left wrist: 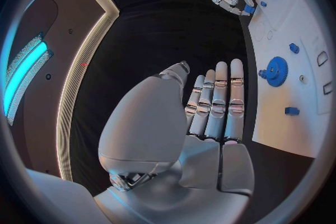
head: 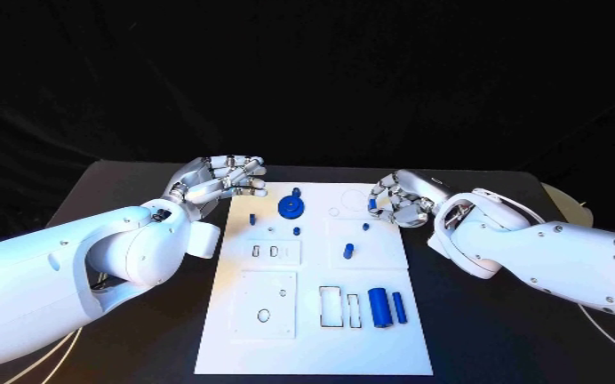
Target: Assemble the parts on the task board
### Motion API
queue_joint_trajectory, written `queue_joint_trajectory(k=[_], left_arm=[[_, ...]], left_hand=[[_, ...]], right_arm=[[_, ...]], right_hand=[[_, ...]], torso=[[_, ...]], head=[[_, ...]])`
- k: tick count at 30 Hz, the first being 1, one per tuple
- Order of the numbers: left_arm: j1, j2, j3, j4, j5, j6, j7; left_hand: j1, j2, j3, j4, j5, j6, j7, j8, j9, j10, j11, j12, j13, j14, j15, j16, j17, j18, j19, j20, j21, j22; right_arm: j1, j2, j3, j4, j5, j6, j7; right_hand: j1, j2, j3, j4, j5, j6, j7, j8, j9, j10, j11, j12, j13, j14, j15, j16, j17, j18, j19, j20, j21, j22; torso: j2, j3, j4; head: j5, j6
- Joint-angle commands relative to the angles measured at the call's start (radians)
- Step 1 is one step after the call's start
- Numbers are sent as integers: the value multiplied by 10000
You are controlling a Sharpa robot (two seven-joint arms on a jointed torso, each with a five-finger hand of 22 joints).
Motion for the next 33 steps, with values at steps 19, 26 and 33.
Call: queue_joint_trajectory(k=[19, 26, 33], left_arm=[[-2, 553, -69, -756, -14, 254, 78], [-3, 603, -80, -883, -15, 247, 47], [-3, 637, -83, -899, -16, 256, 38]], left_hand=[[-25, -74, 86, -17, -38, -52, 144, -43, -14, 8, 28, -63, 1, -99, -3, 28, 30, 107, -106, -12, 78, 25], [-23, -73, 93, -18, -38, -50, 142, -41, -13, 13, 26, -62, 3, -102, -3, 28, 33, 107, -111, -11, 83, 28], [-23, -74, 96, -18, -38, -49, 141, -39, -12, 15, 25, -62, 4, -105, -3, 27, 35, 106, -115, -10, 85, 29]], right_arm=[[-382, 2095, -33, 599, -1247, 153, -840], [-634, 2845, -64, 259, -1807, 469, -995], [-730, 3333, -98, -22, -2219, 627, -1128]], right_hand=[[34, 179, 101, -41, 87, 15, -39, 23, 135, 43, 0, 49, 272, 1025, -72, 69, 2477, -142, 265, -92, 68, 1662], [-21, 198, 98, -23, 121, 5, -29, 34, 144, 40, 12, 44, 270, 1012, -62, 53, 2417, -120, 211, -89, -7, 1596], [-34, 196, 95, -20, 132, 2, -28, 36, 147, 13, 14, 16, 234, 1010, -60, 50, 2408, -117, 204, -88, -18, 1587]], torso=[[-387, -61, 8], [-366, -70, 12], [-354, -67, 15]], head=[[649, -376], [766, -398], [876, -426]])
